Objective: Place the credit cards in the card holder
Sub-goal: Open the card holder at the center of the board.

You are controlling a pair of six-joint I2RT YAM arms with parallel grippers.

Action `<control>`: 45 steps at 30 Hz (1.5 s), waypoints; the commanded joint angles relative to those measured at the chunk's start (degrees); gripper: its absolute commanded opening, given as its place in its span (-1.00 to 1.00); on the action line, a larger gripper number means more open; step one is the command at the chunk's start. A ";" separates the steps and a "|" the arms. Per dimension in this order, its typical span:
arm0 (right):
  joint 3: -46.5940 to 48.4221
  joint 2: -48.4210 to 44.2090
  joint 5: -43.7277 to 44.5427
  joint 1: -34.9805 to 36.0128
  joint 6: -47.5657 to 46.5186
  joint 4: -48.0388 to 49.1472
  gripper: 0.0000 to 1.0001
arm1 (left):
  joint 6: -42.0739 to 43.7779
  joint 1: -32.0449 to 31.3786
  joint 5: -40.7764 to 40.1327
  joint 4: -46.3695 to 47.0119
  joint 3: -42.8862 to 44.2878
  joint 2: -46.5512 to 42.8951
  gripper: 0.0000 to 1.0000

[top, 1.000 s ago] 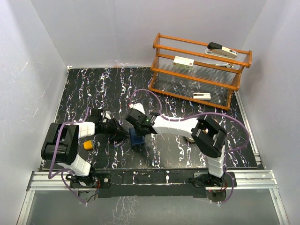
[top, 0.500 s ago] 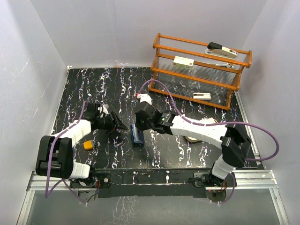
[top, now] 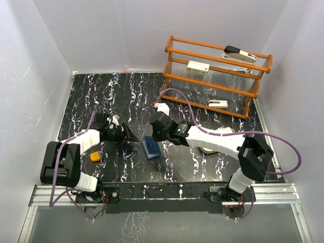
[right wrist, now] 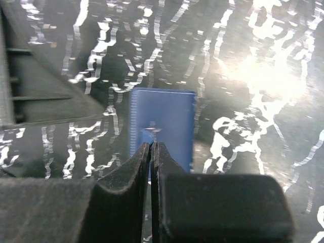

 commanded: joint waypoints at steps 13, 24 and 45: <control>-12.06 -7.43 1.86 -9.36 -1.32 1.98 -1.00 | -7.92 -4.81 5.01 13.05 -2.43 5.62 0.13; -15.19 -8.90 1.89 -10.93 -1.17 1.98 -1.00 | -10.98 -9.69 4.34 20.29 -1.86 11.78 0.10; -18.36 -8.49 3.83 -11.84 -0.73 1.35 -1.00 | -15.62 -10.73 4.97 24.91 -4.05 6.67 -0.14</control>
